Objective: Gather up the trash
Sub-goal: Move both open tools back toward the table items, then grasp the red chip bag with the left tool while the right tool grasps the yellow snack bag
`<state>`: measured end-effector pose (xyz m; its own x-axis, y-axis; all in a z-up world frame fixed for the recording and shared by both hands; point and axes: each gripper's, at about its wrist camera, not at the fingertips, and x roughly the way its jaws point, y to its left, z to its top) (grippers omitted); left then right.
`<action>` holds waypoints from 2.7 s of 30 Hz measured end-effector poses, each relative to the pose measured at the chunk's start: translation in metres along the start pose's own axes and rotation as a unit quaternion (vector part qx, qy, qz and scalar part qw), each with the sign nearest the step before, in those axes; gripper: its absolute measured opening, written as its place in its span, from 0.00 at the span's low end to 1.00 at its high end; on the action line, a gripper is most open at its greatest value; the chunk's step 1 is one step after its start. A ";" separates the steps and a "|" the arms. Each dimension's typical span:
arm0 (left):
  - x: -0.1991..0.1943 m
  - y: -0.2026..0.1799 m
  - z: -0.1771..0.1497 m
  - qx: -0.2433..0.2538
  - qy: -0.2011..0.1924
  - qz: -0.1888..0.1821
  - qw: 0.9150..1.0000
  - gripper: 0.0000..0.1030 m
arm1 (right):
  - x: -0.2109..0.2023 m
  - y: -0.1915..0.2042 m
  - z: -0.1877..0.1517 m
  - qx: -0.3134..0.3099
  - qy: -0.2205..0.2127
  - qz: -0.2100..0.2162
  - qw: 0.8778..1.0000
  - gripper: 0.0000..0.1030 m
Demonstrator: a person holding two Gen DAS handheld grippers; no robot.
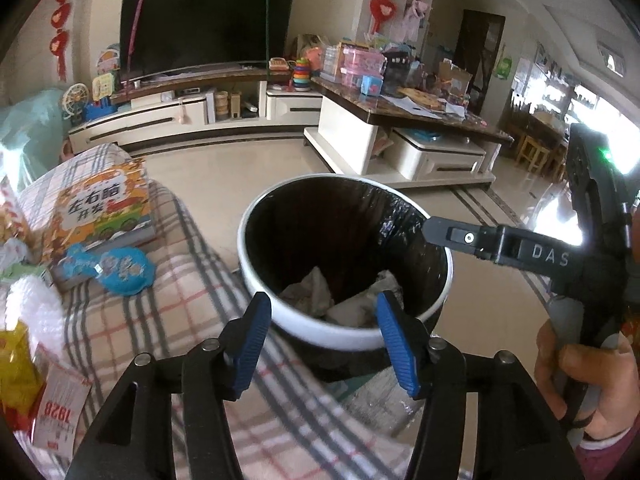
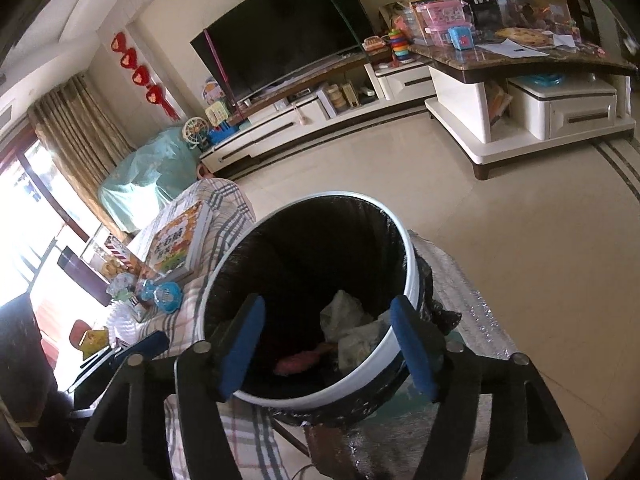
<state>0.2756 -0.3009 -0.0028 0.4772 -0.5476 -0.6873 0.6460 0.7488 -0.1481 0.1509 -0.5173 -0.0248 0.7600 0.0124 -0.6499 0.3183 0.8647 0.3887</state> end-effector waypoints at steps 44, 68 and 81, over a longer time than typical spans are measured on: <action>-0.161 0.166 -0.139 -0.179 -0.049 0.120 0.975 0.54 | 0.032 0.179 -0.113 -0.100 0.070 0.101 0.987 0.71; -0.129 0.209 -0.129 -0.173 -0.022 0.121 0.977 0.02 | 0.080 0.259 -0.111 -0.141 0.037 0.119 0.982 0.06; -0.172 0.176 -0.161 -0.169 -0.033 0.111 0.979 0.01 | 0.048 0.210 -0.123 -0.161 0.072 0.102 0.979 0.00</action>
<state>0.2116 -0.0151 -0.0255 0.6282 -0.3717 -0.6835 0.2934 0.9268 -0.2343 0.1845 -0.2737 -0.0550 0.6943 0.2516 -0.6743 -0.0450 0.9503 0.3082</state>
